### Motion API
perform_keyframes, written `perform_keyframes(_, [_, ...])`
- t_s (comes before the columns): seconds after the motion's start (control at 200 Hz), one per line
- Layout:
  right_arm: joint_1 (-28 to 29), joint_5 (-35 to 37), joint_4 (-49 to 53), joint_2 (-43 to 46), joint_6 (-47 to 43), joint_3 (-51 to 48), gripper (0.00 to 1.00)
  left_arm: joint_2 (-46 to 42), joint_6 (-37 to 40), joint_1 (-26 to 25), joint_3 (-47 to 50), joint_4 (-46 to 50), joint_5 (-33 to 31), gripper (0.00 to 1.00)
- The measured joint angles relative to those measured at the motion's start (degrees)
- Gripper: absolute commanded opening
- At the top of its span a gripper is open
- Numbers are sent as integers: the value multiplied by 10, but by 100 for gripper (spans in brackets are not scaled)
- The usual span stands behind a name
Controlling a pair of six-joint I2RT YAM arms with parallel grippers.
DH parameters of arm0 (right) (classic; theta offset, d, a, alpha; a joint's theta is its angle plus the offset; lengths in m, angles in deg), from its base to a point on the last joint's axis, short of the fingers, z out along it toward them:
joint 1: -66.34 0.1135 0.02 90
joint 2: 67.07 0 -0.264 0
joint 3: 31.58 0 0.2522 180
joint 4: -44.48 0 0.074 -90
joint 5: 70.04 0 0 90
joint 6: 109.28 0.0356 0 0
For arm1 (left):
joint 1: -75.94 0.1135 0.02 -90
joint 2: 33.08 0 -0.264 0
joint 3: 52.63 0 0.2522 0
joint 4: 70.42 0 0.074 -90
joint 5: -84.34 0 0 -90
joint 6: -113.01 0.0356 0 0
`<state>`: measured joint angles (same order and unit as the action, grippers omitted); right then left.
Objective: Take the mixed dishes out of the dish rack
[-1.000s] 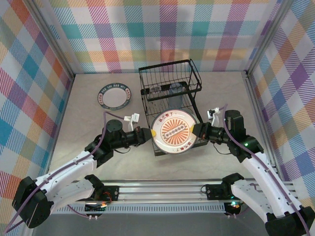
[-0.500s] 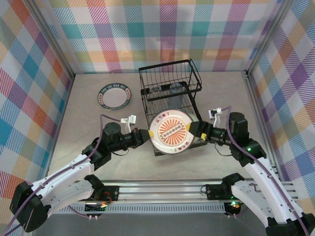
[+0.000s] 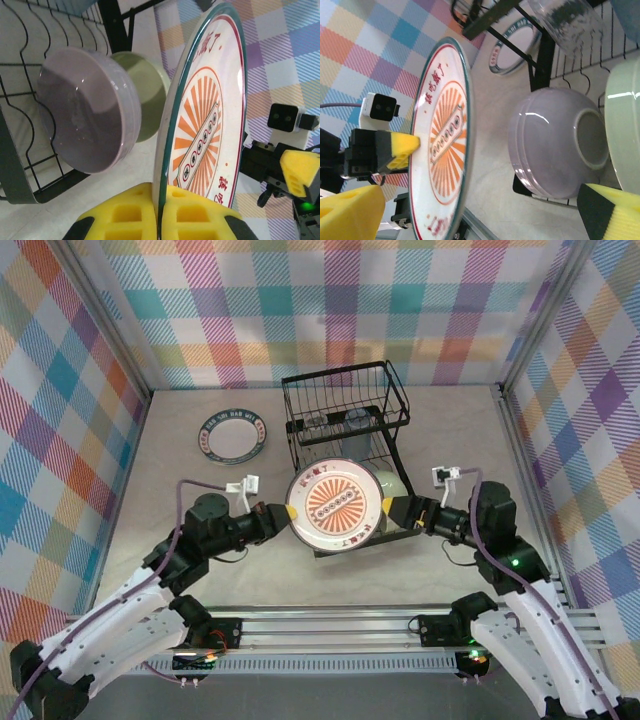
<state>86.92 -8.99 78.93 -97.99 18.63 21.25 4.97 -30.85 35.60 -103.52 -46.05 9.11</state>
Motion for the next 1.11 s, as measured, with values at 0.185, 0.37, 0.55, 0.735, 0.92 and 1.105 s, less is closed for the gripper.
perform_keyframes(0.185, [0, -5, -39, 31, -20, -20, 99, -42, 32, 0, -76, 103, -69, 0])
perform_keyframes(0.37, [0, -18, -62, 47, -39, -52, 99, -53, 56, 0, -133, 189, -139, 0])
perform_keyframes(0.55, [0, -37, -106, 54, -57, -78, 99, -44, 62, 2, -171, 239, -185, 0])
perform_keyframes(0.735, [0, -50, -149, 54, -68, -110, 99, -3, 62, 19, -202, 254, -202, 0])
perform_keyframes(0.92, [0, -65, -192, 54, -72, -138, 99, 51, 52, 76, -247, 249, -188, 0])
perform_keyframes(1.105, [0, -75, -221, 77, -71, -167, 99, 104, 18, 178, -268, 207, -115, 0])
